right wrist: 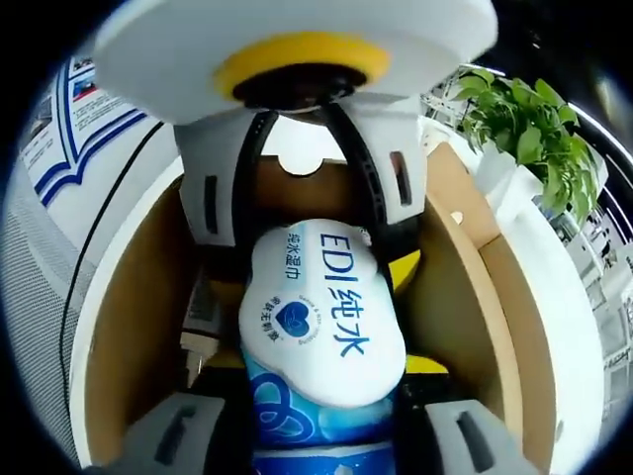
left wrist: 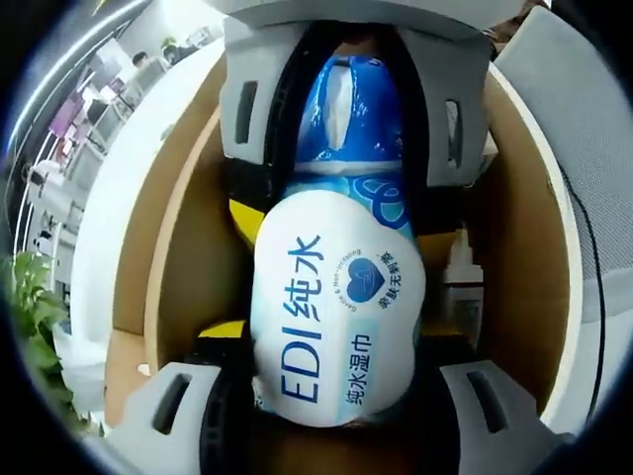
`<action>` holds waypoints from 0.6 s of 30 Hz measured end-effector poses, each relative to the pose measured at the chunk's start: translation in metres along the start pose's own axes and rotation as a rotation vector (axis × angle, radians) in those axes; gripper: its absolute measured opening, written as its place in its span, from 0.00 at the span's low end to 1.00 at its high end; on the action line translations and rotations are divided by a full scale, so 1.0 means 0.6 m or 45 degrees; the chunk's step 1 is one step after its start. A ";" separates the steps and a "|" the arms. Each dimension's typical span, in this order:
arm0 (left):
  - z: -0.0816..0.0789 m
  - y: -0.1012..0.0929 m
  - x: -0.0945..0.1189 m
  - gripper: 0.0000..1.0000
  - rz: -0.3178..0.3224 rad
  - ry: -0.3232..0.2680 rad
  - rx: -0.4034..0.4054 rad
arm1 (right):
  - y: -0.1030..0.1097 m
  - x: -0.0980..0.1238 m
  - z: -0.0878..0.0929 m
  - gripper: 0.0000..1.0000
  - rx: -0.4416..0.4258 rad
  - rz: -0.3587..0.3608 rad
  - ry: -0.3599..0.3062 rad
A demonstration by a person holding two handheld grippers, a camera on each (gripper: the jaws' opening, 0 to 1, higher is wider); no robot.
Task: Operate the shoe box by opening the lid, removing the specified soft item, and placing it in the target area until the item is outside and the box remains undamaged.
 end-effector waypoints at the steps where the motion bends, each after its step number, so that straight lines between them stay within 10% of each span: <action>1: -0.001 0.000 0.001 0.63 -0.005 0.000 -0.001 | 0.000 0.001 0.000 0.50 0.001 0.001 0.000; 18: -0.001 -0.001 0.017 0.60 -0.002 0.049 -0.014 | 0.002 0.011 -0.013 0.48 0.000 0.000 -0.020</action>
Point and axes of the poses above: the point that each gripper's makers call its tool centre point, and the gripper's own axes: x roughly backward along the fingers, y roughly to its left, z roughly out of its underside, the point moved 4 cm from there along x, roughly backward along the fingers, and after that the axes turned 15 degrees about x, right-handed, at the moved point
